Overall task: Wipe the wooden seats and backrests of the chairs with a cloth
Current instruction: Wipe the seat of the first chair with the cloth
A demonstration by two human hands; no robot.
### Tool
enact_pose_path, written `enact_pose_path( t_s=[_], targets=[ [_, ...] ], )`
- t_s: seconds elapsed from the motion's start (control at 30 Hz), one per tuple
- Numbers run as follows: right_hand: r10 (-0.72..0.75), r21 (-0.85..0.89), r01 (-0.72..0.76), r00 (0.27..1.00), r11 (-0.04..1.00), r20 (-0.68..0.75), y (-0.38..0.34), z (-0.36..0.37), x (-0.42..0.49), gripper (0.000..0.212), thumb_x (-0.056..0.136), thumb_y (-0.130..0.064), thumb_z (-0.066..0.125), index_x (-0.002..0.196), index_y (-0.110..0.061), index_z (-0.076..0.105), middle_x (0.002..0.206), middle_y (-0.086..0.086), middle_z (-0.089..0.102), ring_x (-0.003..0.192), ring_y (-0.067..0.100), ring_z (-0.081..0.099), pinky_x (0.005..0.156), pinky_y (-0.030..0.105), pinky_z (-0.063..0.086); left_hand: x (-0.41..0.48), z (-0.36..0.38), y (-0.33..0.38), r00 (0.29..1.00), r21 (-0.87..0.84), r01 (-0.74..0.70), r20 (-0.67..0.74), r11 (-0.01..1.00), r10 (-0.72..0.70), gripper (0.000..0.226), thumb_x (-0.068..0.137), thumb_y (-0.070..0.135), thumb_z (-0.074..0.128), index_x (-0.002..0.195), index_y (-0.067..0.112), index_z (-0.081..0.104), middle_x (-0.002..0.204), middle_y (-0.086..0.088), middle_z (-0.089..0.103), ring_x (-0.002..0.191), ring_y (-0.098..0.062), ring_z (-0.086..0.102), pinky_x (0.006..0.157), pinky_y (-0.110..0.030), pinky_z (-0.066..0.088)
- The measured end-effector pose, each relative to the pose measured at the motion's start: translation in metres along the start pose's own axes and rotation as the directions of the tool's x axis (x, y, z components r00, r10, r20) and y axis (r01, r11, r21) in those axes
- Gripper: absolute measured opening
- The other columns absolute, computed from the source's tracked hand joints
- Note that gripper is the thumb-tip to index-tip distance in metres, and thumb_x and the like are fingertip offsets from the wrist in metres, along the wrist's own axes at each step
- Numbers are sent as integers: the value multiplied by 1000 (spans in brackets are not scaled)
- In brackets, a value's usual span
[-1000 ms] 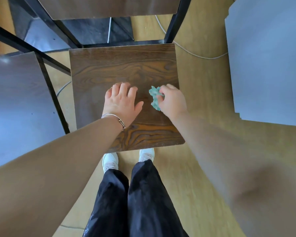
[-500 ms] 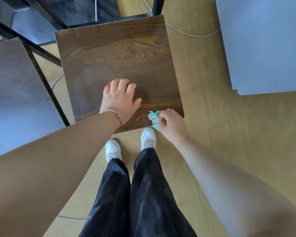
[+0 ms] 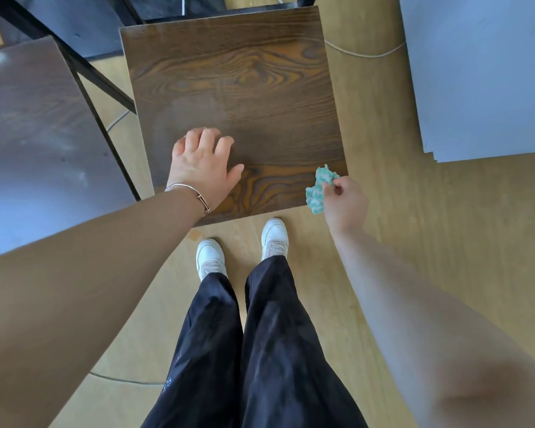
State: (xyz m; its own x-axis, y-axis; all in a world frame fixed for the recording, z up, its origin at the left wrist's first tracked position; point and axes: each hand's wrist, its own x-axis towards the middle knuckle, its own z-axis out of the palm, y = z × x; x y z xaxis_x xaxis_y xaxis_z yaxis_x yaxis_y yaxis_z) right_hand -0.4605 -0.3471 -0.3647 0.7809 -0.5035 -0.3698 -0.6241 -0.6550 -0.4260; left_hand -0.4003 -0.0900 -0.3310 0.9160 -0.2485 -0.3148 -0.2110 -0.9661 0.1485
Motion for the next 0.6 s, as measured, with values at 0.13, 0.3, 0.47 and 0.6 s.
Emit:
enact_pose_path(
  t_s=[0.13, 0.3, 0.47, 0.6],
  targets=[
    [-52, -79, 53, 999, 995, 16, -22, 20, -22, 14, 94, -22, 58, 89, -10, 62, 88, -1, 60, 76, 14, 54, 54, 16, 33, -14, -1, -25, 999, -15, 54, -1, 998, -54, 53, 93, 52, 44, 135, 19, 43, 137, -9, 41, 125, -34, 35, 103, -50, 32],
    [-108, -117, 112, 993, 987, 41, -48, 48, -50, 12, 95, -21, 58, 91, -10, 62, 89, -1, 57, 76, 11, 50, 51, 10, 25, -36, 3, -61, 994, -32, 112, -6, 993, -112, 53, 93, 52, 44, 134, 19, 43, 136, -9, 42, 123, -35, 36, 101, -49, 33],
    [-151, -107, 158, 986, 982, 73, -66, 71, -73, 12, 94, -20, 58, 86, -11, 60, 87, 0, 59, 76, 15, 53, 59, 21, 32, -55, 7, -92, 984, -71, 174, -15, 982, -176, 52, 93, 51, 42, 134, 19, 43, 136, -9, 42, 125, -34, 35, 103, -49, 31],
    [-225, -84, 239, 964, 967, 143, -87, 96, -98, 10, 92, -18, 59, 85, -12, 59, 84, -1, 56, 73, 15, 50, 62, 24, 34, -71, 9, -116, 975, -79, 218, -26, 973, -221, 52, 93, 51, 42, 133, 18, 44, 138, -10, 41, 125, -35, 35, 103, -49, 31]
  ],
)
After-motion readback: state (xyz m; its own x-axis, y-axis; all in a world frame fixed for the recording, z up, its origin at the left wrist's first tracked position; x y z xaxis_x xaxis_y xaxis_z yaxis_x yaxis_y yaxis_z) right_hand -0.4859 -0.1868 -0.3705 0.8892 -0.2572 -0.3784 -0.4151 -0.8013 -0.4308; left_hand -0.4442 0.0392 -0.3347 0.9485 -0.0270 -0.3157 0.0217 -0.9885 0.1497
